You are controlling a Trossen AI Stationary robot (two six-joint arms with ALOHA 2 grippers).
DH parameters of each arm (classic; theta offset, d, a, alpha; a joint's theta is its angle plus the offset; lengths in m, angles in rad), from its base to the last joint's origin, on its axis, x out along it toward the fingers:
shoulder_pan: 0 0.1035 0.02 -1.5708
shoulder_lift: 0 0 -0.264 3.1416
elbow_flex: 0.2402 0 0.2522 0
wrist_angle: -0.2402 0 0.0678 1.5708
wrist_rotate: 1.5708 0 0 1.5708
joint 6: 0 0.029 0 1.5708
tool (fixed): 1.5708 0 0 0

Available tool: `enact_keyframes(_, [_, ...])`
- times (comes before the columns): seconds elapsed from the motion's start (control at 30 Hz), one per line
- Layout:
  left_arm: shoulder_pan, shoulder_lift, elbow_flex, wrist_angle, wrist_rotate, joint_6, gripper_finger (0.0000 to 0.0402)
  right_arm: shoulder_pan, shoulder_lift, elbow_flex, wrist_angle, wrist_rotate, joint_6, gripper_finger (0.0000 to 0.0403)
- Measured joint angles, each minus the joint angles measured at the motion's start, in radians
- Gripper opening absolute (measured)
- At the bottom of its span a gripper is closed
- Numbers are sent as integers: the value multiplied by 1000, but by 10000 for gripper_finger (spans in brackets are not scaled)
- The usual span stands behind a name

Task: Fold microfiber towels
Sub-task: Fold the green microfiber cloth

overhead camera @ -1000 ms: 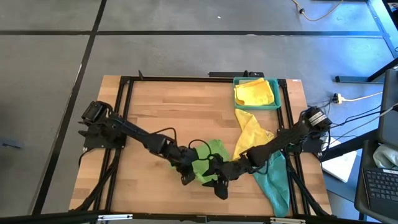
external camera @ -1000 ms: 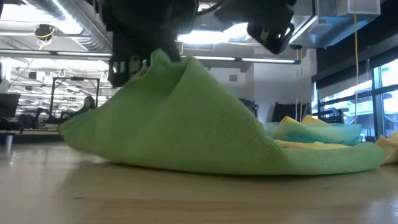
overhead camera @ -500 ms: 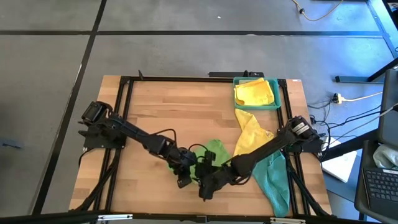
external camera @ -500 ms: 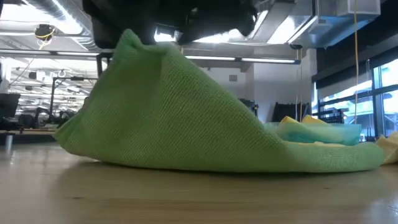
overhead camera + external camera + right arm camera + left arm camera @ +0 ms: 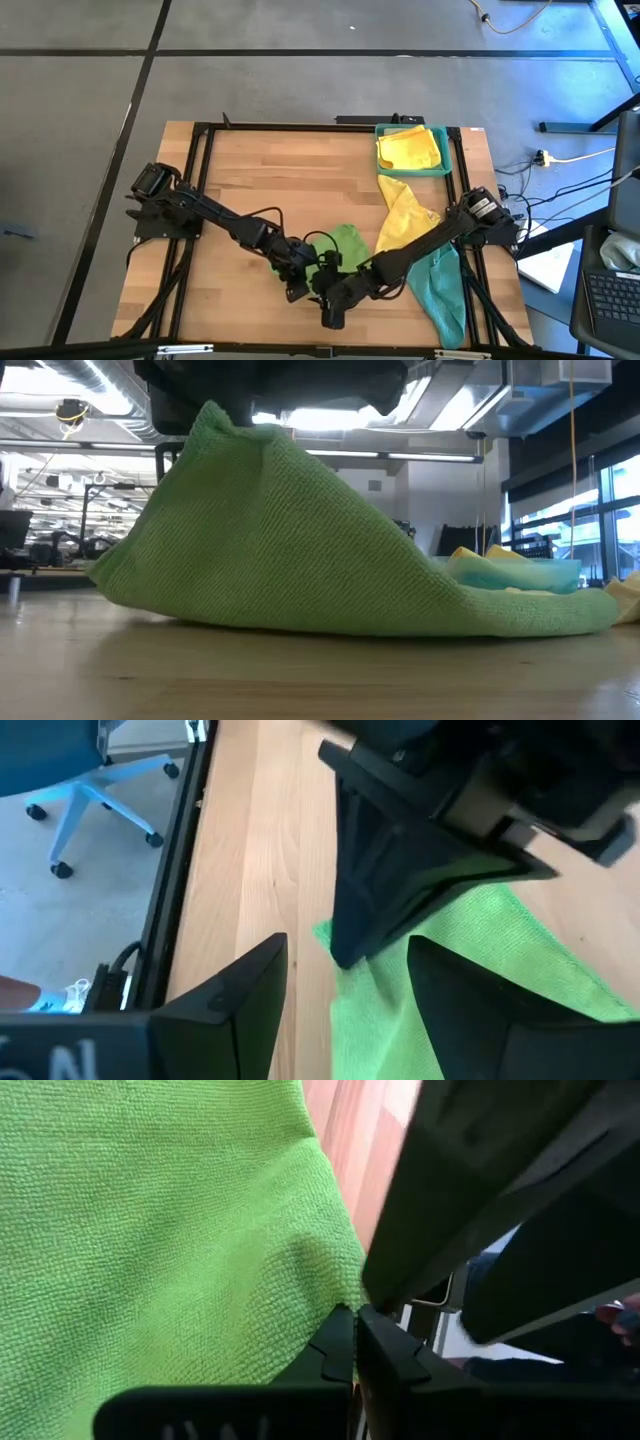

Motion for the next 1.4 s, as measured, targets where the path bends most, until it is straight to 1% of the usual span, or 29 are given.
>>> enact_keyframes(0.07, [0, 0, 0, 1, 1, -4, 0, 0, 18, 0, 7, -7, 2, 210])
enact_keyframes(0.2, [0, 0, 0, 1, 17, -8, 0, 0, 57, 0, 22, -58, 5, 210])
enact_keyframes(0.27, [0, 0, 0, 2, 28, -8, 0, 6, 62, 0, 37, -53, 5, 210])
enact_keyframes(0.43, [0, 0, 0, 28, 44, -29, 0, 6, 62, 0, 48, 46, 1, 210])
enact_keyframes(0.5, [1, 0, 0, 48, 47, -32, 0, 2, 62, 0, 59, 39, 2, 210])
enact_keyframes(0.6, [3, 0, 0, 60, 49, -51, 0, -2, 72, 0, 77, -5, 0, 210])
enact_keyframes(0.7, [4, 0, 0, 64, 49, -52, 0, -2, 72, -1, 78, -10, -17, 209])
enact_keyframes(0.8, [3, 0, 0, 64, 50, -58, 0, -2, 72, -1, 84, -13, -37, 200])
enact_keyframes(0.87, [3, 0, 0, 64, 50, -58, 0, -2, 72, -1, 85, -14, -46, 187])
enact_keyframes(0.93, [3, 0, 0, 67, 49, -57, 0, -2, 72, -1, 86, -15, -46, 164])
enact_keyframes(1.03, [3, 0, 0, 73, 50, -59, 0, -3, 72, -1, 87, -17, -40, 113])
enact_keyframes(1.13, [4, 0, 0, 72, 50, -54, 0, -3, 72, -1, 81, -40, -14, 55])
enact_keyframes(1.2, [3, 0, 0, 79, 68, -23, 0, -3, 72, -1, 74, -63, 4, 20])
enact_keyframes(1.23, [4, 0, 0, 82, 82, -1, 0, -3, 72, -1, 72, -72, 6, 12])
enact_keyframes(1.3, [5, -4, 0, 74, 95, 39, 0, -3, 72, 0, 63, -77, 6, 12])
enact_keyframes(1.4, [10, -29, 0, 30, 76, 80, 0, -3, 70, 1, 55, -70, 7, 15])
